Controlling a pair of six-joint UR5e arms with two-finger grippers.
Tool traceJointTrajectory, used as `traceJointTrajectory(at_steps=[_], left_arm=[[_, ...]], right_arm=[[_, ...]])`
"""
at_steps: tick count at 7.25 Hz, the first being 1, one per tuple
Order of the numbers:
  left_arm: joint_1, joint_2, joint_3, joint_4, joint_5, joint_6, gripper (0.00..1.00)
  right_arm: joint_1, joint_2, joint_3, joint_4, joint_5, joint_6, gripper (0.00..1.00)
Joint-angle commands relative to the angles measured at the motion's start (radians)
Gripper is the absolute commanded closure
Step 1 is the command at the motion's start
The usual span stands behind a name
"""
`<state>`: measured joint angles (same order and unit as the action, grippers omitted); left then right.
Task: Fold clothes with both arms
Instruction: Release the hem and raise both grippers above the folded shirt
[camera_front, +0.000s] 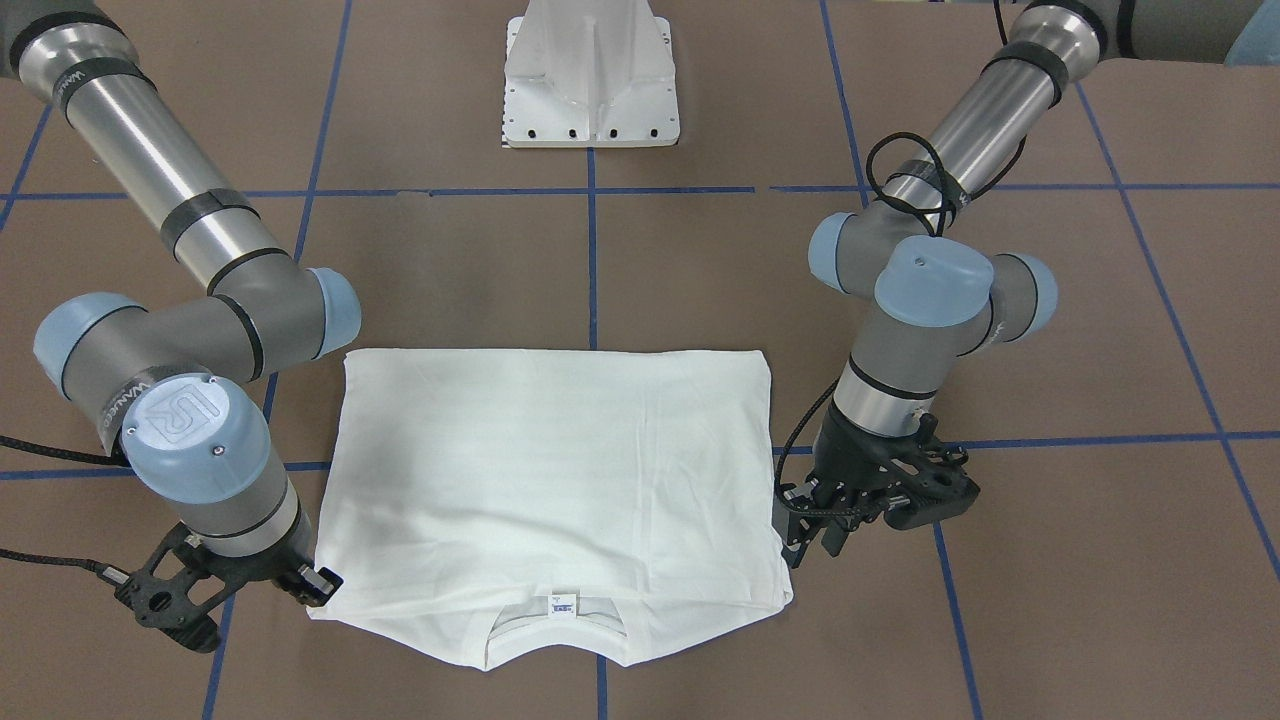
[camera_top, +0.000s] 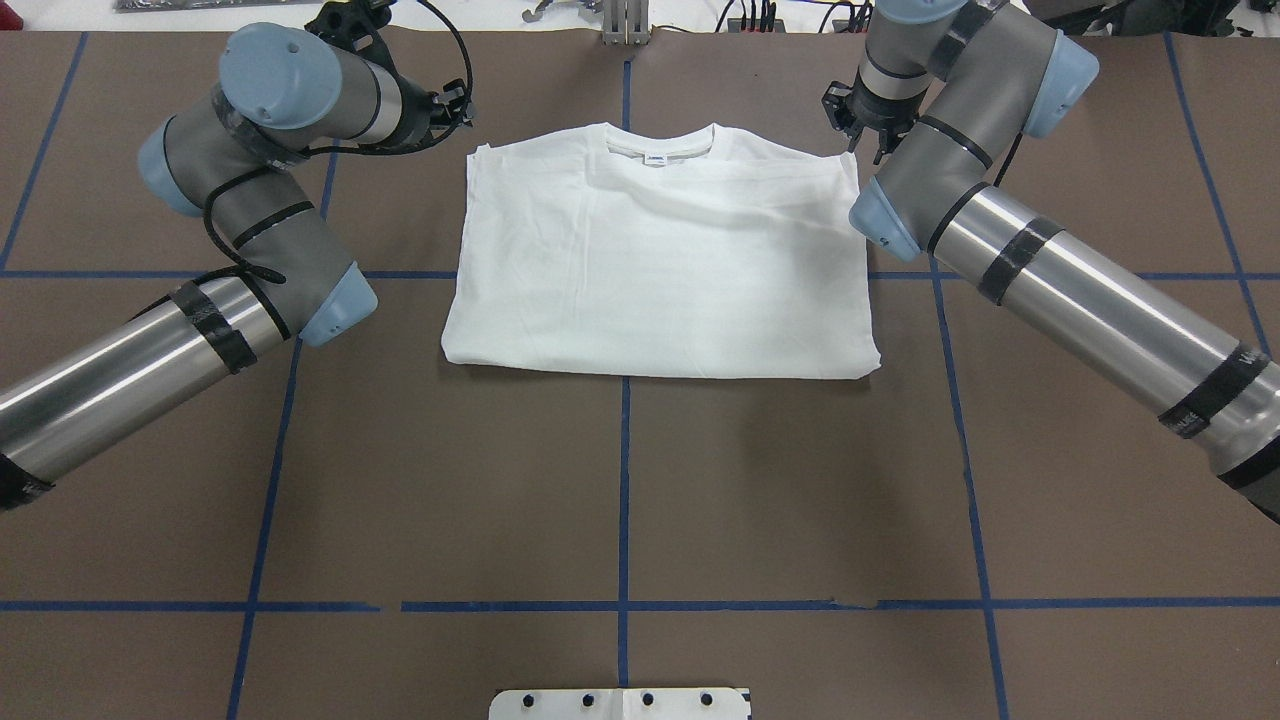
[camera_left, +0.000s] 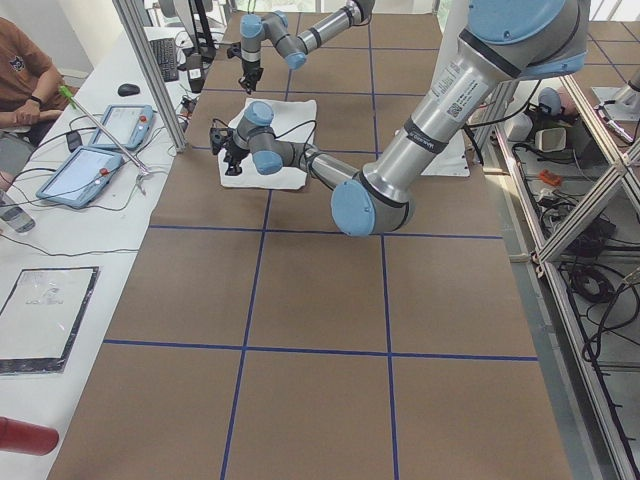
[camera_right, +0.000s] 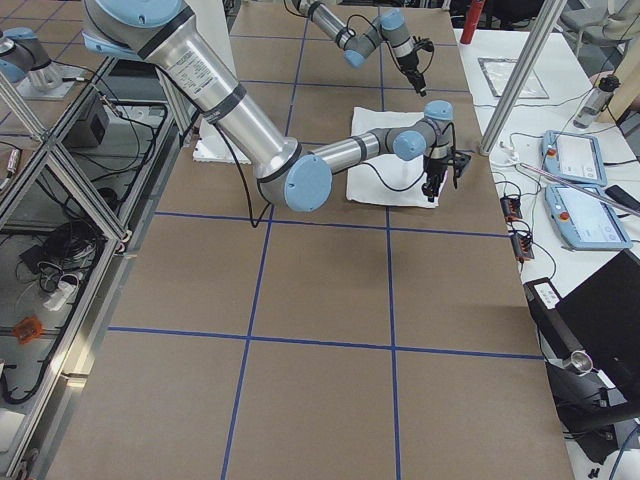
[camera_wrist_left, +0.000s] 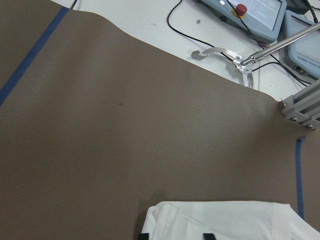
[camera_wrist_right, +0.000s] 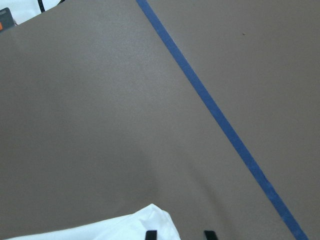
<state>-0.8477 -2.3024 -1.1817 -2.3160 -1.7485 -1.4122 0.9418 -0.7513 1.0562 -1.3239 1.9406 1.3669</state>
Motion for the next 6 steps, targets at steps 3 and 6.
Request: traceJointTrajectory(at_steps=[3, 6], left_arm=[[-0.030, 0.053, -0.094, 0.010, -0.008, 0.061, 0.42], [-0.028, 0.058, -0.105, 0.010, -0.008, 0.061, 0.42]], right_arm=[[-0.006, -0.310, 0.468, 0.005, 0.141, 0.179, 0.00], [-0.176, -0.451, 0.656, 0.005, 0.054, 0.571, 0.01]])
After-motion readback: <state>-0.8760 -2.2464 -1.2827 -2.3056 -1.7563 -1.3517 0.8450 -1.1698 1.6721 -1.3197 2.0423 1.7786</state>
